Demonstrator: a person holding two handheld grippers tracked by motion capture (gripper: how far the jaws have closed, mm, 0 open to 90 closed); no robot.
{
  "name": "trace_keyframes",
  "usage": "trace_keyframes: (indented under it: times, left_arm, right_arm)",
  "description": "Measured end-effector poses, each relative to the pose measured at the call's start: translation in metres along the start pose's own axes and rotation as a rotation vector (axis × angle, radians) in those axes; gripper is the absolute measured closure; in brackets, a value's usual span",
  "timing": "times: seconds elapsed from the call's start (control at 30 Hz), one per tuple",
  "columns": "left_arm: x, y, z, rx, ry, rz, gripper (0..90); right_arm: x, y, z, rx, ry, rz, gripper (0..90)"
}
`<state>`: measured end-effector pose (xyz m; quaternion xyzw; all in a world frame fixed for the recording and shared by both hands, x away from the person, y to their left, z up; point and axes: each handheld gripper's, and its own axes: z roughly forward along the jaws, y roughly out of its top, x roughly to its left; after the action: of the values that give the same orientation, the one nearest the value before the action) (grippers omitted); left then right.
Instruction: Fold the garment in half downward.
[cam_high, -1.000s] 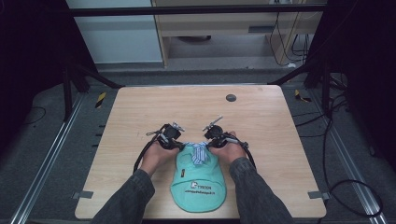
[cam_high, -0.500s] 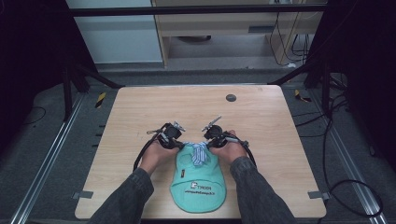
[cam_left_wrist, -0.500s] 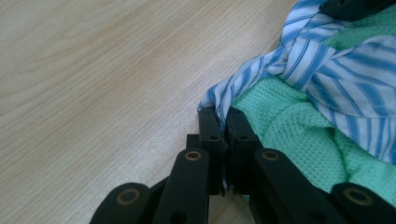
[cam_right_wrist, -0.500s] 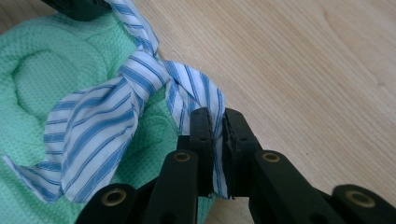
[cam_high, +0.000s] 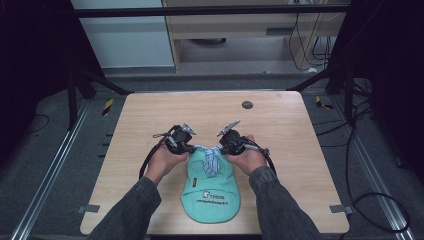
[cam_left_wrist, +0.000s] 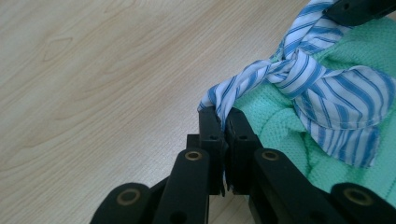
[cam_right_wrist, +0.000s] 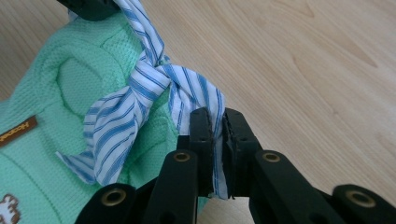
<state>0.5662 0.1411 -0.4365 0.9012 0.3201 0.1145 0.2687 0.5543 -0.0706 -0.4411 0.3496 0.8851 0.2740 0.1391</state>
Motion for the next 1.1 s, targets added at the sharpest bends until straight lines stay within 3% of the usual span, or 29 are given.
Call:
trace_keyframes:
  times: [0.57,1.1]
  left_arm:
    - [0.0,0.008,-0.012,-0.02,0.008,0.049,87.0]
    - [0.002,0.02,-0.025,-0.051,0.036,0.067,87.0]
  right_arm:
    - [-0.003,0.005,-0.017,-0.034,-0.013,-0.053,83.2]
    - [-0.006,0.015,-0.03,-0.071,-0.037,-0.079,83.1]
